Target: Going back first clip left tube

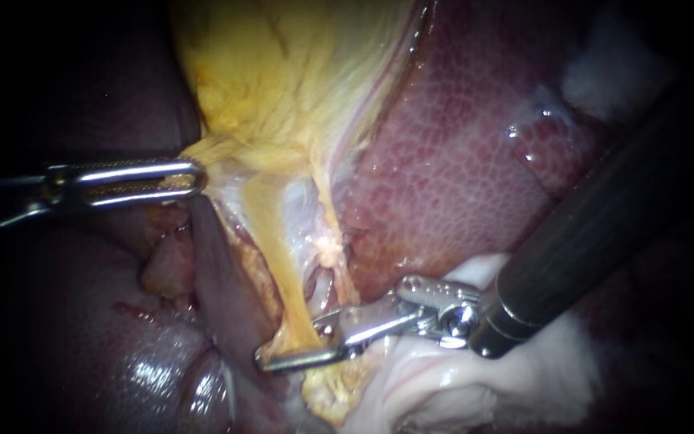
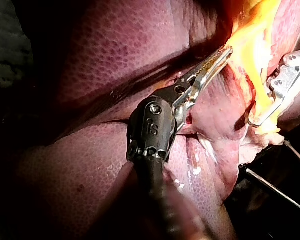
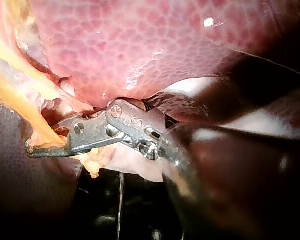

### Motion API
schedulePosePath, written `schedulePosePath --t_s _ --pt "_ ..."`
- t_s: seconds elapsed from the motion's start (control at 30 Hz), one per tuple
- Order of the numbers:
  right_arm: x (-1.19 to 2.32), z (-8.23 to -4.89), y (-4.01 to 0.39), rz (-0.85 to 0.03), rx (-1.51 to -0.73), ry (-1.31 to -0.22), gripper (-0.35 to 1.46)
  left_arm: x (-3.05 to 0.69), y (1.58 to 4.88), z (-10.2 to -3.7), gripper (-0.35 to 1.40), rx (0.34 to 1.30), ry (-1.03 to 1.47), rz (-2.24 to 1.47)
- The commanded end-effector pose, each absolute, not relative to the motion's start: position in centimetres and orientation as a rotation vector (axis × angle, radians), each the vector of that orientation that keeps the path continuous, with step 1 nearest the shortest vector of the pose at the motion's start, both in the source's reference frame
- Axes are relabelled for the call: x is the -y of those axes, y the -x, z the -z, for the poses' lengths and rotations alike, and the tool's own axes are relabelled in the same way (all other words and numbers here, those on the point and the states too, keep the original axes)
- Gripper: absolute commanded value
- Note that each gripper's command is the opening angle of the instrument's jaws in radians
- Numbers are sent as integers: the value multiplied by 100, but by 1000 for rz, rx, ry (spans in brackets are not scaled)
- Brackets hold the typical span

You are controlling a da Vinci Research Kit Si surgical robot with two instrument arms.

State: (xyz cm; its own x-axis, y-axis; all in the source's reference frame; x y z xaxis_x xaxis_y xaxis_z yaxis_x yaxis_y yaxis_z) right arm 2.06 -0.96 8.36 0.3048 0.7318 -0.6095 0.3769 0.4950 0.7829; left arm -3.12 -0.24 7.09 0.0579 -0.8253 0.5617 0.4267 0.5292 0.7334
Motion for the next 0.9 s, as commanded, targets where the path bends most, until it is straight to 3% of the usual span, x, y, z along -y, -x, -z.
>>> schedulePosePath --t_s 0.03,0.27,0.3,0.37,0.43,0.67,0.9 --pt "96 -836 -206 -312 -1304 -1100 -35 24 312 -708 -35 1161 -424 993" --pt "97 -835 -206 -308 -1304 -1103 -35 27 315 -703 -35 1160 -422 996" --pt "96 -834 -206 -306 -1304 -1106 -20 28 316 -701 -35 1160 -421 996" --pt "95 -834 -207 -336 -1306 -1077 26 29 317 -699 -35 1159 -418 999" --pt "91 -833 -209 -363 -1302 -1060 48 30 317 -697 -35 1158 -417 1000" --pt "78 -833 -211 -380 -1332 -943 60 30 317 -697 -35 1158 -417 1000" --pt "56 -851 -211 -387 -1338 -913 60 32 318 -693 -35 1158 -418 1001"
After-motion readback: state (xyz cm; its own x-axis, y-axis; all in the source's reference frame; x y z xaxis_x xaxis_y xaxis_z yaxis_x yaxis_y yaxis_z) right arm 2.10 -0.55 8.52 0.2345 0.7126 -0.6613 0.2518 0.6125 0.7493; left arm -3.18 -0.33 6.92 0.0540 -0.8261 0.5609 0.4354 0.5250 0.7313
